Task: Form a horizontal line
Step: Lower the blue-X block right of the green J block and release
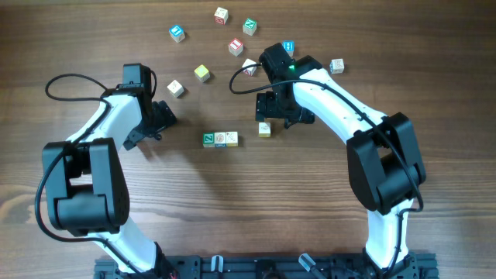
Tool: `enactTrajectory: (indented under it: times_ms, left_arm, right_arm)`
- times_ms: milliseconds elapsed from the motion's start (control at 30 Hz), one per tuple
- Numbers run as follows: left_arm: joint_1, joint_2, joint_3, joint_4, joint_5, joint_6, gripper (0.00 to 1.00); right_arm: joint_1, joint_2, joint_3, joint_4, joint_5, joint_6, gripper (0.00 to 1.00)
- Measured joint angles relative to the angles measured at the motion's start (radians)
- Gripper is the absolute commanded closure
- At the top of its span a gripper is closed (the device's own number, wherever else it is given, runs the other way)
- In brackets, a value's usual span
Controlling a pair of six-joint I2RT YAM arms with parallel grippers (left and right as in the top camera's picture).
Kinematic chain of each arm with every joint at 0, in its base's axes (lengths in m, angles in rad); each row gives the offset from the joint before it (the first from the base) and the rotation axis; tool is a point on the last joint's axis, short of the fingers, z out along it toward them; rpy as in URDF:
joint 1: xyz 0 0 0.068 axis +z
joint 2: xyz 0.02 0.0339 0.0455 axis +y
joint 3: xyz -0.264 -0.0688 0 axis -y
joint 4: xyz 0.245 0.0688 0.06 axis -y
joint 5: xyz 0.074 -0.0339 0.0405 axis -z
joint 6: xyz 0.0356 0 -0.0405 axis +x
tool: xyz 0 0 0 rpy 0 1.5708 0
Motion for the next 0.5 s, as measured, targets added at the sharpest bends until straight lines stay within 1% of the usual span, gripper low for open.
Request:
enactTrajectory:
  times_ms: [200, 400, 500]
  left_arm:
    - [0.0, 0.0, 0.0, 0.0, 0.0, 0.0, 0.0]
    - [0.0, 0.0, 0.0, 0.0, 0.0, 0.0, 0.0]
    - [0.0, 0.0, 0.0, 0.0, 0.0, 0.0, 0.0]
  right_arm:
    - [0.0, 0.0, 0.0, 0.005, 0.0, 0.0, 0.0]
    - [0.0, 0.004, -0.003, 0.045, 0.004, 0.0, 0.0]
    - [0.0, 0.011, -0.038, 0.079, 0.006, 0.0, 0.0]
